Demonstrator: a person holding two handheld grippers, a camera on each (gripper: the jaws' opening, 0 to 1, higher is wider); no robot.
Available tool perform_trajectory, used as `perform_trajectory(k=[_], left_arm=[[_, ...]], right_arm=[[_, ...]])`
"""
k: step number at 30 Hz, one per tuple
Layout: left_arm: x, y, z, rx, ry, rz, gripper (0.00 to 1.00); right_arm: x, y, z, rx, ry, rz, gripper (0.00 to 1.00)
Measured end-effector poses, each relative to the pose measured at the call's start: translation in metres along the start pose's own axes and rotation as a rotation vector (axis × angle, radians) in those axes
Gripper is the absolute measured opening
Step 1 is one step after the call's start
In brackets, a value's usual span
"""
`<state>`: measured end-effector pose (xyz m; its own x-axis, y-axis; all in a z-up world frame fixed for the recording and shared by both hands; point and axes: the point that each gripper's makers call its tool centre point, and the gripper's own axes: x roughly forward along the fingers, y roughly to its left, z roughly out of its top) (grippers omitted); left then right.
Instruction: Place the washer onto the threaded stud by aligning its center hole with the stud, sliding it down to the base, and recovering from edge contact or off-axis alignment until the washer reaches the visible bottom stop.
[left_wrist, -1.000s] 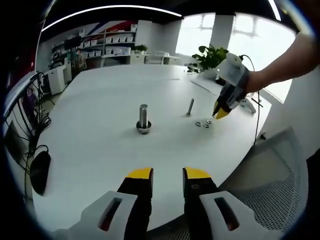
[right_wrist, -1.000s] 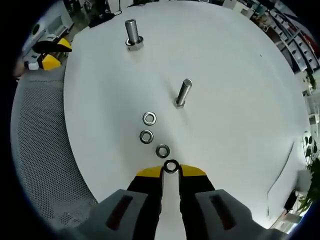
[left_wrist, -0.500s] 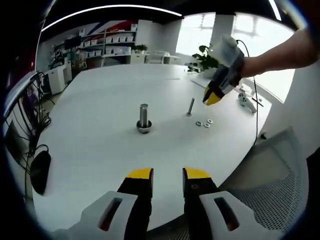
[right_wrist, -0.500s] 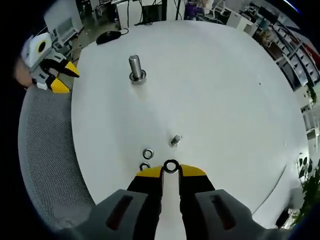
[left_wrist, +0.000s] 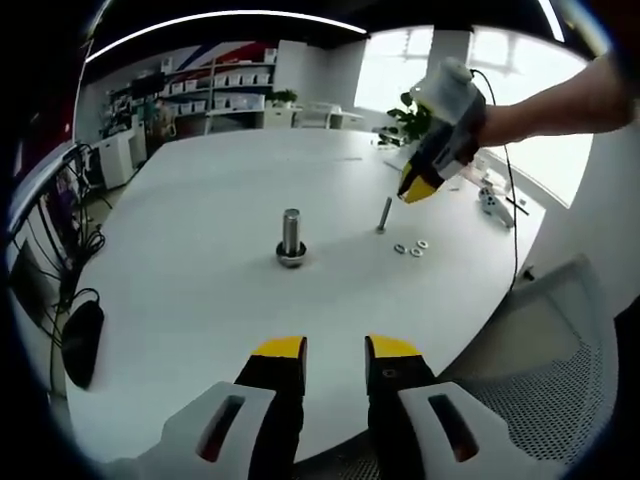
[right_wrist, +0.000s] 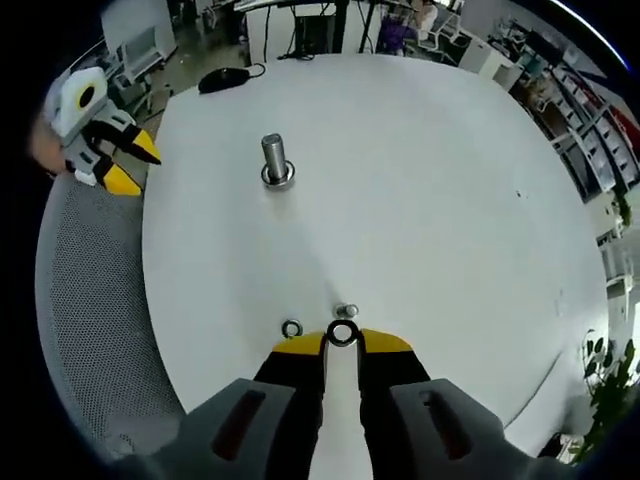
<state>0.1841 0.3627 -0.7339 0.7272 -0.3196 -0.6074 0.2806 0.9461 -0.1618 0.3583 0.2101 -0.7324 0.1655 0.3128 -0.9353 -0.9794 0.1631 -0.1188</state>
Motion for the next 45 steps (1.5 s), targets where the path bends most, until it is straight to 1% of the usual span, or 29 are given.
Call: perform_trajectory(k=[4, 7, 10, 13, 16, 20, 21, 23, 27, 29, 32, 42, 45], left_arm=[[0.000, 0.000, 0.000, 0.002, 0.003, 0.002, 0.21], [0.000, 0.000, 0.000, 0.002, 0.002, 0.004, 0.21], [0.000, 0.000, -0.001, 0.002, 0.003, 0.004, 0.21], [0.000, 0.000, -0.001, 0.004, 0.004, 0.005, 0.21], [0.000, 0.001, -0.001, 0.003, 0.004, 0.007, 0.21], [0.000, 0.001, -0.001, 0.002, 0.004, 0.009, 0.21], [0.000, 0.002, 0.000, 0.003, 0.002, 0.010, 0.21], [0.000, 0.002, 0.000, 0.002, 0.002, 0.011, 0.21], [0.000, 0.002, 0.000, 0.003, 0.004, 0.012, 0.20], [0.000, 0.002, -0.001, 0.004, 0.005, 0.013, 0.20], [0.001, 0.002, -0.002, 0.004, 0.010, 0.010, 0.20], [0.000, 0.002, -0.001, 0.003, 0.004, 0.013, 0.19], [0.000, 0.001, -0.001, 0.003, 0.003, 0.013, 0.19]], right_arm=[[0.001, -0.007, 0.004, 0.011, -0.012, -0.018, 0.14], [0.002, -0.008, 0.005, 0.029, -0.016, -0.017, 0.14], [0.004, -0.007, 0.006, 0.010, -0.008, -0.024, 0.14], [0.006, -0.006, 0.009, 0.009, -0.009, -0.021, 0.14], [0.010, -0.007, 0.007, -0.002, 0.006, -0.023, 0.14], [0.013, -0.008, 0.006, 0.005, 0.014, -0.015, 0.14], [0.014, -0.008, 0.006, -0.012, 0.017, -0.016, 0.14], [0.016, -0.008, 0.006, -0.012, 0.022, -0.010, 0.14], [0.022, -0.010, 0.004, -0.009, 0.034, -0.001, 0.14], [0.024, -0.009, 0.003, -0.026, 0.041, 0.000, 0.14], [0.028, -0.009, 0.002, -0.026, 0.047, 0.010, 0.14], [0.047, -0.002, -0.010, -0.032, 0.085, 0.033, 0.14], [0.051, -0.003, -0.013, -0.016, 0.095, 0.040, 0.14]])
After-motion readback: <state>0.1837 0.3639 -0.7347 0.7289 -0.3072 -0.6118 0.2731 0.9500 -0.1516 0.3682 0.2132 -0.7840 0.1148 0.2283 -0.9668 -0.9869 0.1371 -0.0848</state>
